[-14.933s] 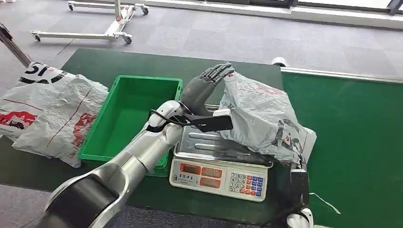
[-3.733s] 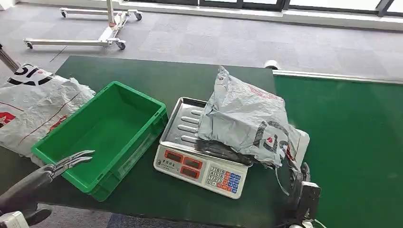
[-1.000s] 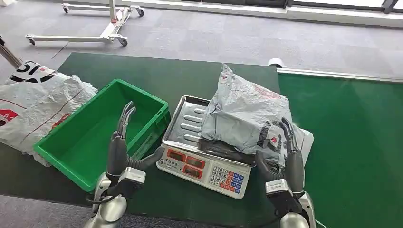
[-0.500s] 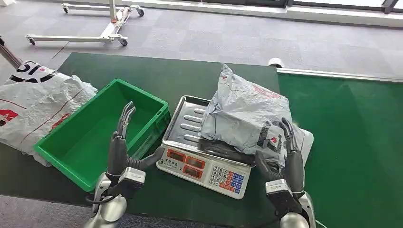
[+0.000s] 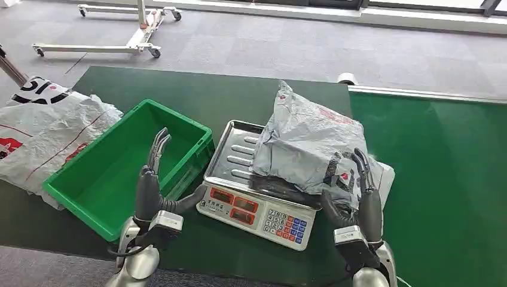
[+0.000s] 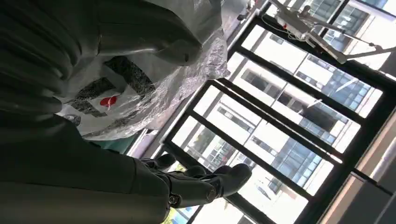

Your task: Moved the parcel from conveyor to table for the left to box.

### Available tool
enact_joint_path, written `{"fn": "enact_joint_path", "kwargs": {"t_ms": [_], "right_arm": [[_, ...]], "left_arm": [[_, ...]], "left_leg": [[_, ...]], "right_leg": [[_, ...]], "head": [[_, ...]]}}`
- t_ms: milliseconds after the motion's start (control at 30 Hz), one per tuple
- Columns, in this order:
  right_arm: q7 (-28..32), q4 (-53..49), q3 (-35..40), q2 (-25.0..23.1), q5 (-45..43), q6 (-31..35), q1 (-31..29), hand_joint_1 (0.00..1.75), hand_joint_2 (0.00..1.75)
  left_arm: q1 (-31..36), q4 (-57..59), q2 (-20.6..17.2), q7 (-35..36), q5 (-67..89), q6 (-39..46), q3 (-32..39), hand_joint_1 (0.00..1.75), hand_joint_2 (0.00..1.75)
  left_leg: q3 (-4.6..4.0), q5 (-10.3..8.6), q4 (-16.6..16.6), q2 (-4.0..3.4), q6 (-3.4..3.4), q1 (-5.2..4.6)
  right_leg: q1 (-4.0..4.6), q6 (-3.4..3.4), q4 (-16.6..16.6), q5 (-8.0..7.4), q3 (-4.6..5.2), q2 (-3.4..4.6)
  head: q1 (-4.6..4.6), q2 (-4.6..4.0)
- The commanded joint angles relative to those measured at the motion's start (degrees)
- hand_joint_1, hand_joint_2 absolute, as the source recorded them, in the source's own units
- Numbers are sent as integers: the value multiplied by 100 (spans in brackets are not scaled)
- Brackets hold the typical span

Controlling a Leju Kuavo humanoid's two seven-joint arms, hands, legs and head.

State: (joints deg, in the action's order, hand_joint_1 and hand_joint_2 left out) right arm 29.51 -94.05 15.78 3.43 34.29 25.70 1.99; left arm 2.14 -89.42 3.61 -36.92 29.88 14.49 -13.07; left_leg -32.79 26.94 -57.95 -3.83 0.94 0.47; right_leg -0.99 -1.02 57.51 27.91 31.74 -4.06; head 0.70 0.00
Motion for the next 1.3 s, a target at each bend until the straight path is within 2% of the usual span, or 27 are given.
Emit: {"fn": "enact_joint_path", "kwargs": {"t_ms": [33,67,100,133,200,267,400,500,533,567,633,867,900,933,1300], "right_arm": [[-17,303,167,123,-15,7,-174,0,175],[-145,-319,-1273,-718,413,1430,418,0,175],[-108,-784,-1689,-219,-109,1386,846,0,175],[12,-1046,-1978,-72,-303,1086,1075,0,175],[170,-1170,-2280,-251,-49,717,1131,0,175],[181,-1105,-2151,-348,284,781,1044,0,175],[161,-1099,-1959,-425,295,848,1002,0,175],[161,-1099,-1959,-425,295,848,1002,0,175],[161,-1099,-1959,-425,295,848,1002,0,175],[161,-1099,-1959,-425,295,848,1002,0,175],[161,-1099,-1959,-425,295,848,1002,0,175],[161,-1099,-1959,-425,295,848,1002,0,175],[161,-1099,-1959,-425,295,848,1002,0,175],[30,-1068,-1942,-384,414,845,1007,0,175],[5,-1025,-1931,-378,376,865,971,0,175]], "left_arm": [[197,306,-132,17,-17,13,-199,0,175],[-344,-529,-187,-308,-448,1453,329,0,175],[-843,-1247,-569,-307,-825,1181,687,0,175],[-1143,-1652,-499,-308,-900,657,1202,0,175],[-1259,-1887,-202,-308,-849,23,1658,0,175],[-1180,-1817,-108,-308,-730,65,1569,0,175],[-1133,-1753,-59,-308,-731,179,1431,0,175],[-1133,-1753,-59,-308,-731,179,1431,0,175],[-1133,-1753,-59,-308,-731,179,1431,0,175],[-1133,-1753,-59,-308,-731,179,1431,0,175],[-1133,-1753,-59,-308,-731,179,1431,0,175],[-1133,-1753,-59,-308,-731,179,1431,0,175],[-1133,-1753,-59,-308,-731,179,1431,0,175],[-1136,-1665,-50,-308,-729,175,1447,0,175],[-1117,-1612,-42,-308,-706,165,1447,0,175]], "left_leg": [[-1,-5,4,20,-3,3],[-2,-10,11,29,-4,3],[-1,-3,2,17,-2,4],[-7,-5,6,29,-1,6],[2,6,12,36,-1,6],[1,14,2,24,-1,3],[-7,22,1,22,2,-1],[0,15,10,26,3,2],[-7,19,1,24,4,4],[-4,17,7,31,2,2],[1,21,3,14,4,1],[3,17,7,31,1,4],[4,20,2,14,3,1],[6,16,11,32,1,4],[6,19,5,17,2,1]], "right_leg": [[1,5,-5,-5,0,19],[1,9,-11,-11,2,31],[3,5,-4,-4,-1,17],[4,13,-4,-4,10,39],[3,13,-11,6,-2,40],[1,9,-2,12,0,40],[-3,5,1,23,5,21],[-1,13,-6,20,2,38],[2,7,-2,24,3,15],[0,11,-5,21,3,32],[0,6,-2,24,-1,19],[2,9,-8,21,-6,26],[0,5,-2,24,-6,13],[1,11,-11,19,-7,33],[-1,6,-4,22,-7,19]], "head": [[0,0],[0,0],[0,0],[0,0],[-2,0],[-2,0],[0,0],[0,0],[0,0],[-2,0],[0,0],[0,0],[-2,0],[-2,0],[0,0]]}}
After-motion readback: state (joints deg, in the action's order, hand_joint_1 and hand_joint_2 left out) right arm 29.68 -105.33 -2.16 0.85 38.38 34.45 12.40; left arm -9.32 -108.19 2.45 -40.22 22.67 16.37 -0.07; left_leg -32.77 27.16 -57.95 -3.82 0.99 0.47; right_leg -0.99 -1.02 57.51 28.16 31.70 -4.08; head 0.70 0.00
